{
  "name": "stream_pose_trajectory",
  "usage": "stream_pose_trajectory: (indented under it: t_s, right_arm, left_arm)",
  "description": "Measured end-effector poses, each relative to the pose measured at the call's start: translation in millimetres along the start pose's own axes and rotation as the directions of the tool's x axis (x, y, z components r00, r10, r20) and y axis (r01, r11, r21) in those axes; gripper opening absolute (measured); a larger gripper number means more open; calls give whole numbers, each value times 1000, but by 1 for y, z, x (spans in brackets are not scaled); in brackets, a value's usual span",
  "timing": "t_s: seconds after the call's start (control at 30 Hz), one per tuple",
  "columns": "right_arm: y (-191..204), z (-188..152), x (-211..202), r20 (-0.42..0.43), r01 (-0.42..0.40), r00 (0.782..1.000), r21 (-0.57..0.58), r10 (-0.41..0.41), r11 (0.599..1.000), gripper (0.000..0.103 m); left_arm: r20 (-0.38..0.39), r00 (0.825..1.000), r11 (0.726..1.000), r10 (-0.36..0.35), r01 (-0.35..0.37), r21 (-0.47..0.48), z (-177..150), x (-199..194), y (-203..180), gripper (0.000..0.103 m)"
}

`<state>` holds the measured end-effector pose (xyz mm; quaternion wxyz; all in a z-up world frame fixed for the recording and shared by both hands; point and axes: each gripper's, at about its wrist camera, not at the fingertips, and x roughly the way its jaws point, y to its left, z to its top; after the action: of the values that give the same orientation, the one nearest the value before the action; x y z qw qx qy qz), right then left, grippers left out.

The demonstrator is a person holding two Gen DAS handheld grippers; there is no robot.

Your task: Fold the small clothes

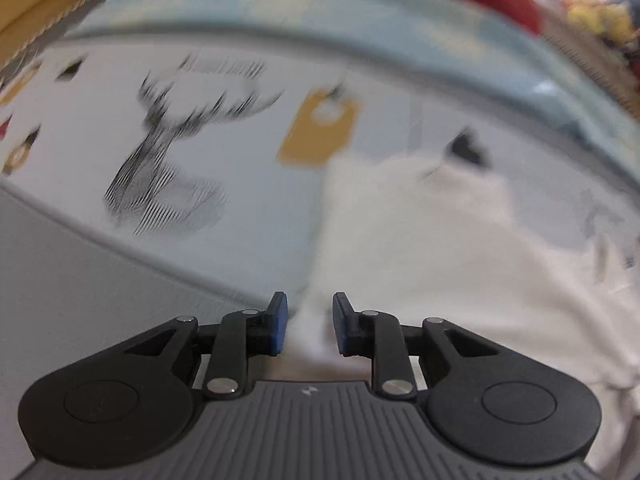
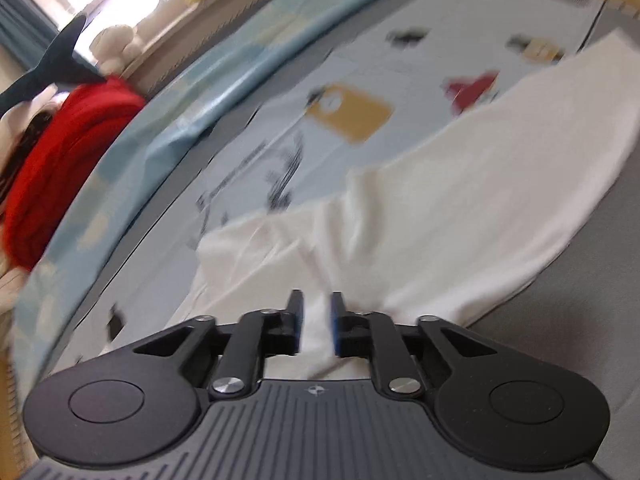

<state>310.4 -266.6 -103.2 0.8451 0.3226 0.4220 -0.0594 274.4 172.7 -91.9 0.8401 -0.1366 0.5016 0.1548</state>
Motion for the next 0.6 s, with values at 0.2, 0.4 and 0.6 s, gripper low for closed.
stream_pose_trajectory:
  t_s: [0.2, 0.4, 0.6]
  right_arm:
    - [3, -9, 19, -97, 2, 995, -36, -6, 999, 27]
    - [-17, 1, 16, -93, 94, 992, 34, -90, 995, 27]
    - [-29, 20, -15, 50, 54, 997, 14, -55, 998, 27]
  left_arm:
    - [-157, 987, 999, 31, -37, -35, -14, 37, 8, 7]
    - [35, 999, 997, 6, -8, 72, 2, -8, -28, 21]
    - [-132, 991, 999, -27, 31, 32, -8, 26, -40, 25]
